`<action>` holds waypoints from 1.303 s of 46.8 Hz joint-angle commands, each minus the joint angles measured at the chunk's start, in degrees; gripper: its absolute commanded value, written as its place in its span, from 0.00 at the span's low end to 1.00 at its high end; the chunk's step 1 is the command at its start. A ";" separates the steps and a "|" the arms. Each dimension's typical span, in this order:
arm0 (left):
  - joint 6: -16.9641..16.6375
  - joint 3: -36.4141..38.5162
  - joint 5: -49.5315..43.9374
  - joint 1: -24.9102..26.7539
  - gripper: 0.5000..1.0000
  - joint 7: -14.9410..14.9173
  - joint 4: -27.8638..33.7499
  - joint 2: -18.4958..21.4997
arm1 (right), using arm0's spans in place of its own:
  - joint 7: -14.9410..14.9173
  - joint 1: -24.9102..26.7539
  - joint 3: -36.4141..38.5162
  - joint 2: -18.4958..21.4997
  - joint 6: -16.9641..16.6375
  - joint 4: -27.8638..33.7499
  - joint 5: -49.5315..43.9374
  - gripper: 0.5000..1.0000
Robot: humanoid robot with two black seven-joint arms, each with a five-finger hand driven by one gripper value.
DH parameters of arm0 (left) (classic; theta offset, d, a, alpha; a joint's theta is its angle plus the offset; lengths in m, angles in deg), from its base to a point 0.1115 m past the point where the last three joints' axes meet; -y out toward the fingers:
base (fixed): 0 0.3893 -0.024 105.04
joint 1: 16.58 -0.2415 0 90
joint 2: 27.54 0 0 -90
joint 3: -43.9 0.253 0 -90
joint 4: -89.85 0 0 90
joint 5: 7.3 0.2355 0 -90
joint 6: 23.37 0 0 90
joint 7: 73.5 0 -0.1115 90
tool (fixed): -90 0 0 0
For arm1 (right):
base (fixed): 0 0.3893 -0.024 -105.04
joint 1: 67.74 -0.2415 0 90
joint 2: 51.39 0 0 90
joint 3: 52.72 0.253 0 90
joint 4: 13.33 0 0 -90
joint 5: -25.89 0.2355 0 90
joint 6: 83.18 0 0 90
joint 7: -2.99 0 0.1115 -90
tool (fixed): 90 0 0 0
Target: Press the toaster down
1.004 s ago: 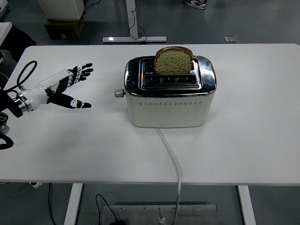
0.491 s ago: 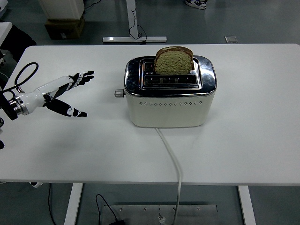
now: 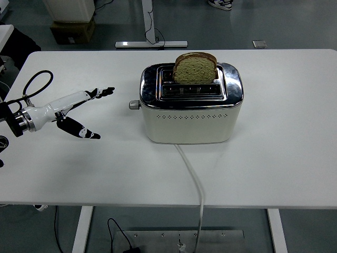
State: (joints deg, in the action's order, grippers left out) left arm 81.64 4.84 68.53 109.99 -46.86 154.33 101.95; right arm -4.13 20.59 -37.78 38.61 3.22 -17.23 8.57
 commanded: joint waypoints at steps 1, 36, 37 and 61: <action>-0.07 0.12 0.81 -0.28 1.00 -0.01 0.64 -0.03 | 0.00 0.00 0.00 0.00 0.00 0.03 0.00 1.00; 0.02 0.91 4.32 0.07 1.00 -0.01 2.49 -1.09 | 0.00 0.00 0.00 0.00 0.00 0.03 0.00 1.00; 0.02 0.82 4.59 0.07 1.00 -0.01 2.49 -1.09 | 0.00 0.00 0.00 0.00 0.00 0.03 0.00 1.00; -0.07 0.91 5.56 0.07 1.00 -0.10 2.49 -1.97 | 0.00 0.00 0.00 0.00 0.00 0.03 0.00 1.00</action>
State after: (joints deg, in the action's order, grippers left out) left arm 81.57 5.76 73.95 110.00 -46.94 156.82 100.06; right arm -4.13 20.59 -37.78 38.61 3.22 -17.24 8.57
